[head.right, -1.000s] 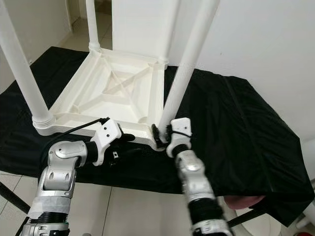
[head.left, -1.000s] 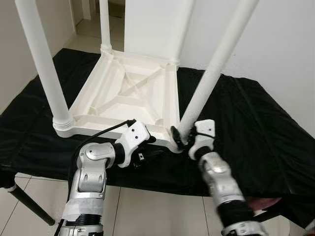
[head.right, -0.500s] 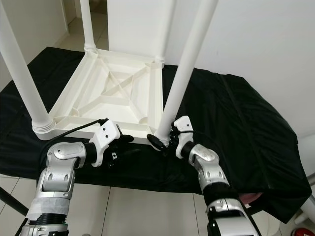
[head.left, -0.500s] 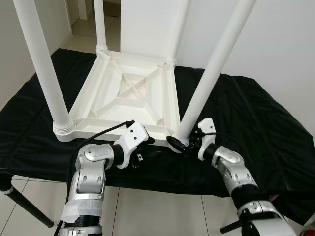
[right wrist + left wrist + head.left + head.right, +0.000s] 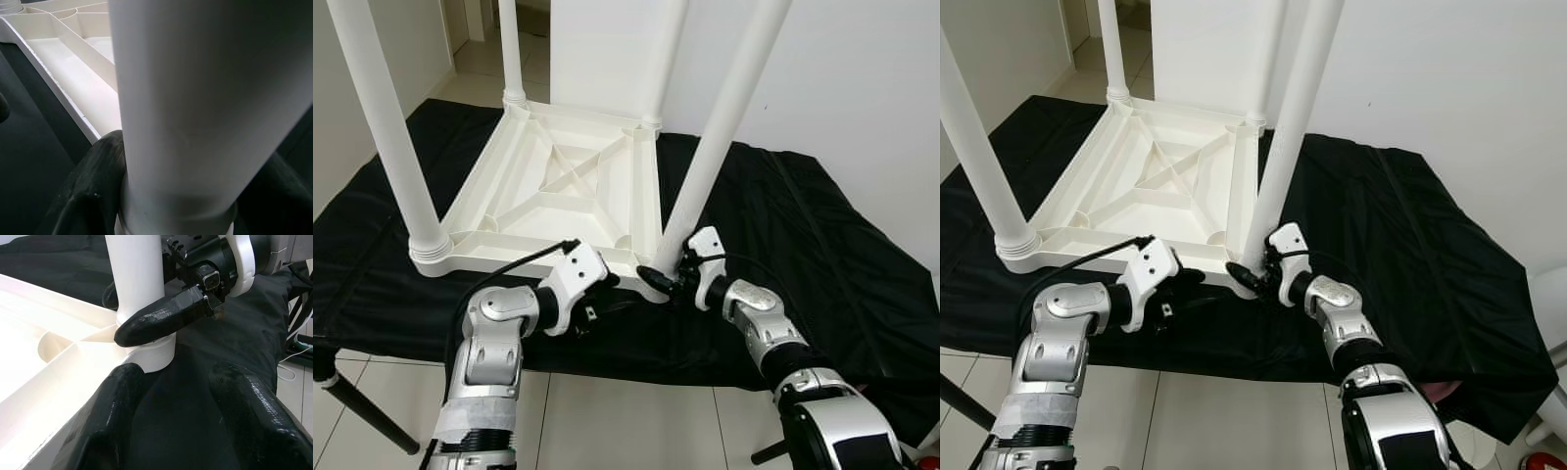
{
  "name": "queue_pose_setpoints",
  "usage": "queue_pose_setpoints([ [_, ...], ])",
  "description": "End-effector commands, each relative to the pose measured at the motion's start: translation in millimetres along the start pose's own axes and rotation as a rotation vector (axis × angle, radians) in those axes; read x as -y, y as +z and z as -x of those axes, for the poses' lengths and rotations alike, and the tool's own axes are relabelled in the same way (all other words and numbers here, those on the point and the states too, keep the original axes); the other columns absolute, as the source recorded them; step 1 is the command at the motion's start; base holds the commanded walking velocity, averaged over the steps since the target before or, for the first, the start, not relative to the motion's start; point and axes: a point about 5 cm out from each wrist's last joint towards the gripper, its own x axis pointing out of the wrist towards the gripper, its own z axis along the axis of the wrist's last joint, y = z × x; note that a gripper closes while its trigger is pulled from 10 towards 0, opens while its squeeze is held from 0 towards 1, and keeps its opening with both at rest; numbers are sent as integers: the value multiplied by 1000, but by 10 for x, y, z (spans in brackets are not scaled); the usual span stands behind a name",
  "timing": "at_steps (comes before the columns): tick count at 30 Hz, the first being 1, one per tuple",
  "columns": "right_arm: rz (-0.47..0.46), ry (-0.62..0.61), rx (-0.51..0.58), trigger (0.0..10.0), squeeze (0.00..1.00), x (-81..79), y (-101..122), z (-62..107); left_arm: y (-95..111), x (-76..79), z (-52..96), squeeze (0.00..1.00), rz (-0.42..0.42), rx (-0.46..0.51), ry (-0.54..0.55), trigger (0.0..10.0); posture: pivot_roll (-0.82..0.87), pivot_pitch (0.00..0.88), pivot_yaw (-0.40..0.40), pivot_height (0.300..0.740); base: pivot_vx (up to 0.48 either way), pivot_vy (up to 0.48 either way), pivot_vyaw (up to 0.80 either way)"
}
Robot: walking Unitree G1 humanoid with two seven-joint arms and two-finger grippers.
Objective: Building children table
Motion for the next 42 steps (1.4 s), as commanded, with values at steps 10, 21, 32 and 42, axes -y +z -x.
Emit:
queue_pose_setpoints([
  [10, -53, -102, -18, 10000, 0, -16, -195, 153, 40, -119, -14, 0, 1, 9, 294, 10000, 83, 0, -117, 740, 0, 0, 0],
  [21, -114, -435, 46, 10000, 0, -156, -120, 107, 32, -106, -31, 0, 8, 11, 293, 10000, 69, 0, -123, 740, 0, 0, 0],
  [32, -172, -758, 24, 10000, 0, -450, -103, 53, 27, -93, -36, 0, 10, 15, 298, 10000, 78, 0, -148, 740, 0, 0, 0],
  [42, -173, -760, 56, 10000, 1000, -439, -30, 119, 15, -82, -28, 0, 13, 14, 304, 10000, 84, 0, -162, 740, 0, 0, 0],
])
